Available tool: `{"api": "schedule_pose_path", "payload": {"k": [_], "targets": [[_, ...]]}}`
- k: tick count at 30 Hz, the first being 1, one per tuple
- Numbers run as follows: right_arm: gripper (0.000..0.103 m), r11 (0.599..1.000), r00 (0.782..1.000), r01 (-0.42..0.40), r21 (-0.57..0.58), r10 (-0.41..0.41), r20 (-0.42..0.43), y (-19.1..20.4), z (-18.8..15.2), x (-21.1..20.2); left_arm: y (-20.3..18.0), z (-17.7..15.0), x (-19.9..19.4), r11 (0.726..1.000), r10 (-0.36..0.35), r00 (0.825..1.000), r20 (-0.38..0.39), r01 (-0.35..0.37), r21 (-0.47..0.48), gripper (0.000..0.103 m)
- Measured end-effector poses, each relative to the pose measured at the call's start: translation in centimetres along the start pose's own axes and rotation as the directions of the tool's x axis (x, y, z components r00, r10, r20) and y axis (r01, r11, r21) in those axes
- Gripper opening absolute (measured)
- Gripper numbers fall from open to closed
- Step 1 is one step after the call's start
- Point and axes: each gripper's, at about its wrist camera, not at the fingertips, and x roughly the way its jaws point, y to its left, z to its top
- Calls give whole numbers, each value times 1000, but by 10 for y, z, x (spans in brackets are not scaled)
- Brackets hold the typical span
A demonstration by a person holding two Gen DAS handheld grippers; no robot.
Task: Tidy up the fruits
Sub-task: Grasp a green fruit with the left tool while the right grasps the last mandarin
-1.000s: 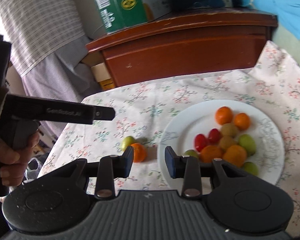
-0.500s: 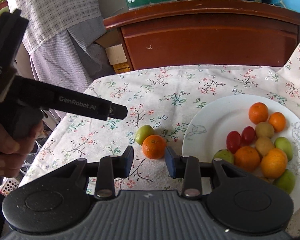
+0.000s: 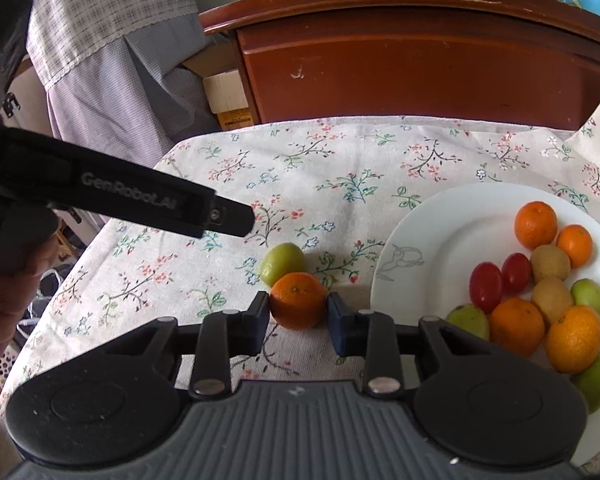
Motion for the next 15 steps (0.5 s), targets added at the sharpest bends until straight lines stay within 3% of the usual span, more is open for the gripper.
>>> {"api": "schedule_pose_path", "payload": {"k": [11,15], "targets": [[31,997,995,13,81,-5,-103,-8,-11,-32,-19,-9,11,996,-56,998,-18,57,62,70],[31,997,993,37,69,-29,-118,-9,-16,-43,-24,-11,17,994,-85,996,-27,86,69,61]]}}
